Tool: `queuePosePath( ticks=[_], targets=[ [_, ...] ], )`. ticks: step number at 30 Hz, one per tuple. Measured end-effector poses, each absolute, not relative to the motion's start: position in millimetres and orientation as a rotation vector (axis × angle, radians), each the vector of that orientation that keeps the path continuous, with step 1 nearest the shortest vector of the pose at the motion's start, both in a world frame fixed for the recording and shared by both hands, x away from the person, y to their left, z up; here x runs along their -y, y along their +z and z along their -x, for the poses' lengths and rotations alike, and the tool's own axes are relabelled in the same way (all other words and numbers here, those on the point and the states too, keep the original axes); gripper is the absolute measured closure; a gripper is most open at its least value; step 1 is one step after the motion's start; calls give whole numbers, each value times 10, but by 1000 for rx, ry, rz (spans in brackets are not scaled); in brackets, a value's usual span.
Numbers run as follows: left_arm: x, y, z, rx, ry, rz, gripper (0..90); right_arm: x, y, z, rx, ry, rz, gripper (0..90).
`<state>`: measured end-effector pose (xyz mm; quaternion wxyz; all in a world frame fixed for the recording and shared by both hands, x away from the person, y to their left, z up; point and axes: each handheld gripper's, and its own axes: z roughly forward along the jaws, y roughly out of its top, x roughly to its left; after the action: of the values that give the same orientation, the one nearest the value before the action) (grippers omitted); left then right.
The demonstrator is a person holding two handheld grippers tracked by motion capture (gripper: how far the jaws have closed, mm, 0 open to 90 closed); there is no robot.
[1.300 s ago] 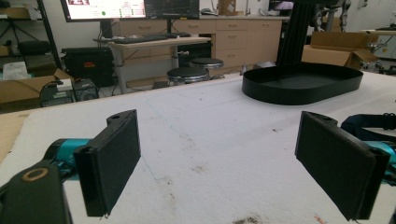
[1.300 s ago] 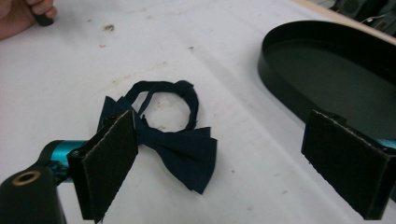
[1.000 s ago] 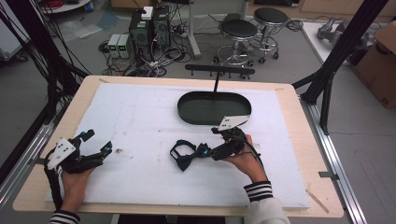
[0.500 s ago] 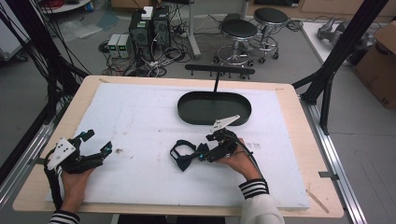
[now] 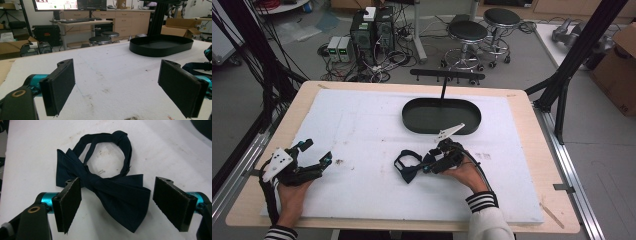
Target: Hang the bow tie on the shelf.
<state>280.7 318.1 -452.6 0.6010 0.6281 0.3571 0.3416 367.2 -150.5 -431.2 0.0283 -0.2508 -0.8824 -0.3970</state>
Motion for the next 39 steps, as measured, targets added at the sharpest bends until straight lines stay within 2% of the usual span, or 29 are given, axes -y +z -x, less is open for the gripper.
queuePosePath(
  ticks=[7, 19, 22, 27, 39],
  targets=[
    [-3180, -4527, -2806, -826, 794, -1454, 145, 1465, -4347, -3670, 2735, -1176, 729, 301],
    [-3181, -4526, -2805, -826, 794, -1455, 145, 1478, -4334, -3652, 2743, -1161, 714, 508],
    [-3181, -4527, -2805, -826, 793, -1455, 145, 1481, -4325, -3640, 2758, -1160, 698, 620],
    [-3182, -4526, -2805, -824, 793, -1456, 145, 1461, -4313, -3618, 2805, -1160, 680, 728],
    [-3179, -4526, -2806, -827, 793, -1454, 145, 1482, -4344, -3552, 2833, -1211, 712, 805]
  ],
)
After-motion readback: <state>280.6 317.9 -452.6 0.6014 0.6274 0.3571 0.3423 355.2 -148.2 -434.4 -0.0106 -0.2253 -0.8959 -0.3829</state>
